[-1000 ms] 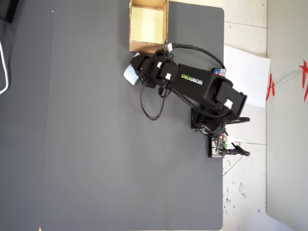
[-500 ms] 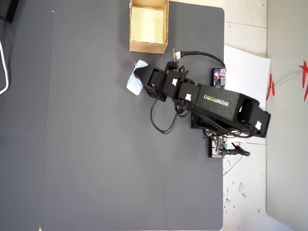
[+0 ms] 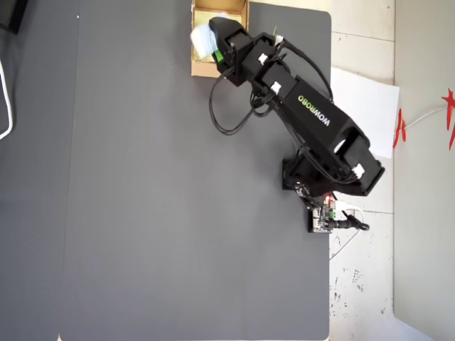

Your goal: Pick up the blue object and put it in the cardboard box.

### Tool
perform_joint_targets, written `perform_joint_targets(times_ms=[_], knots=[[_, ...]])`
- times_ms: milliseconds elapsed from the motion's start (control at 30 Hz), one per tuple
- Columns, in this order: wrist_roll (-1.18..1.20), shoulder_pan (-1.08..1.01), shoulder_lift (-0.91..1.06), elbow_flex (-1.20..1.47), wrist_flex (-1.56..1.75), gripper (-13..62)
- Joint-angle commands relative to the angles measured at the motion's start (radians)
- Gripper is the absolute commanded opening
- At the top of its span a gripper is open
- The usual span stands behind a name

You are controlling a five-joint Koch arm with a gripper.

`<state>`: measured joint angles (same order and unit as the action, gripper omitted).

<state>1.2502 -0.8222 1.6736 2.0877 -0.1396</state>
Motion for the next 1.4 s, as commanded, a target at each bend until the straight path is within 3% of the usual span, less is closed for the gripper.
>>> perform_joint_targets(times_ms=[0, 233, 500, 800, 1367], knots=[[-0.006, -0.014, 0.009, -0.075, 0.026, 12.2], [0.008, -0.018, 0.008, -0.064, 0.029, 23.0], [0.037, -0.012, 0.018, -0.029, 0.083, 29.5], [0.138, 0.048, 0.095, 0.074, 0.229, 29.9], [0.36, 0.477, 0.376, 0.557, 0.612, 32.5]])
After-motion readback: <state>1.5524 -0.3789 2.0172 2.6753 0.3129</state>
